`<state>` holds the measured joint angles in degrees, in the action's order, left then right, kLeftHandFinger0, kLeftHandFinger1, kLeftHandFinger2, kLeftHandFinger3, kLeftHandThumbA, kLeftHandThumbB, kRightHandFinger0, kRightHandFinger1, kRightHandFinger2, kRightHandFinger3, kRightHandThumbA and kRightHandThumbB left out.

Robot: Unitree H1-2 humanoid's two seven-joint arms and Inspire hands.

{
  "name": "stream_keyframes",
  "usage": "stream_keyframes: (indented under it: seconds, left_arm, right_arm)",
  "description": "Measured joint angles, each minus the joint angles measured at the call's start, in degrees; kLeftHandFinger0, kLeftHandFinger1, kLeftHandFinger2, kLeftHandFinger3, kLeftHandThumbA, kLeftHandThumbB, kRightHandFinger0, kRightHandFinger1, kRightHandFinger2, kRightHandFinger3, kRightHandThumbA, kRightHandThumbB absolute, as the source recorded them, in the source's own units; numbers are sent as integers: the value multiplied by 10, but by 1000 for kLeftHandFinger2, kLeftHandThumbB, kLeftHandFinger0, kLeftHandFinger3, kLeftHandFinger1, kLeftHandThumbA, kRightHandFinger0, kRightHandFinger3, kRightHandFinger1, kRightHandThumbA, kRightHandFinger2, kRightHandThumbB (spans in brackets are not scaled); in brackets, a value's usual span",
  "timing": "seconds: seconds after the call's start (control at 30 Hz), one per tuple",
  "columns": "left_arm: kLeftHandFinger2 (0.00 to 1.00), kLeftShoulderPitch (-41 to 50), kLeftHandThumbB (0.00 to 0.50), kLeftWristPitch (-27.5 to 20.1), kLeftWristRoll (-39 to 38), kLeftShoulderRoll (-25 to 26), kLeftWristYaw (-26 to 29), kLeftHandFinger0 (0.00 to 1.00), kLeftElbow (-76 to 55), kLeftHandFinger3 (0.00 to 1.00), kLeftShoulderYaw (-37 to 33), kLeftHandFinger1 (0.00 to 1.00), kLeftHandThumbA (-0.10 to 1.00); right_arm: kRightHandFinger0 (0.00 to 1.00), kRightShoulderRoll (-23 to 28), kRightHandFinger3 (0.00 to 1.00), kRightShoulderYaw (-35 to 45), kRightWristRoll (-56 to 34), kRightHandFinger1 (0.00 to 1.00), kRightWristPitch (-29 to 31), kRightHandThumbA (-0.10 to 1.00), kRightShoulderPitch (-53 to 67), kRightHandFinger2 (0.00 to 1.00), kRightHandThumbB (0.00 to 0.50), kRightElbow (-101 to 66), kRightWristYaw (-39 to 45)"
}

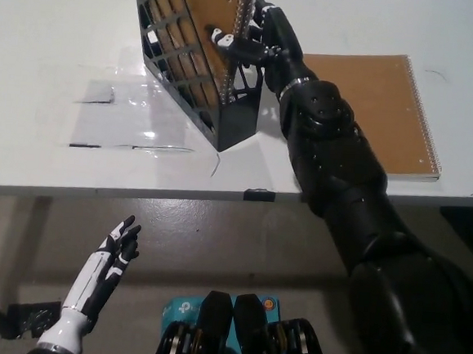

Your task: Use the right hand to pick up a book from the book holder on the left side and put it on another book on the right side

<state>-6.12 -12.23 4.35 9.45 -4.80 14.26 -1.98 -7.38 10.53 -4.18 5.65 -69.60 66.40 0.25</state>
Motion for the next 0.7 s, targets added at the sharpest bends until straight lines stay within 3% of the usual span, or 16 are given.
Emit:
stream_keyframes:
  seconds: [0.2, 0.33, 0.7]
  left_arm:
    - [1000, 0, 99, 0, 0, 0, -1, 912, 0, 1000, -3, 1000, 921]
    - [1000, -2, 129, -4, 1, 0, -1, 887, 4, 997, -6, 1000, 952]
    - [1000, -8, 115, -17, 16, 2, 0, 870, 12, 986, -13, 1000, 978]
  right_arm:
    - [0, -6, 789, 45, -42, 371, -22, -100, -7, 783, 117, -52, 3]
    - [0, -5, 786, 59, -65, 414, -39, -100, -21, 800, 109, -95, 4]
    - [0, 3, 811, 67, -97, 396, -76, -100, -85, 784, 91, -184, 2]
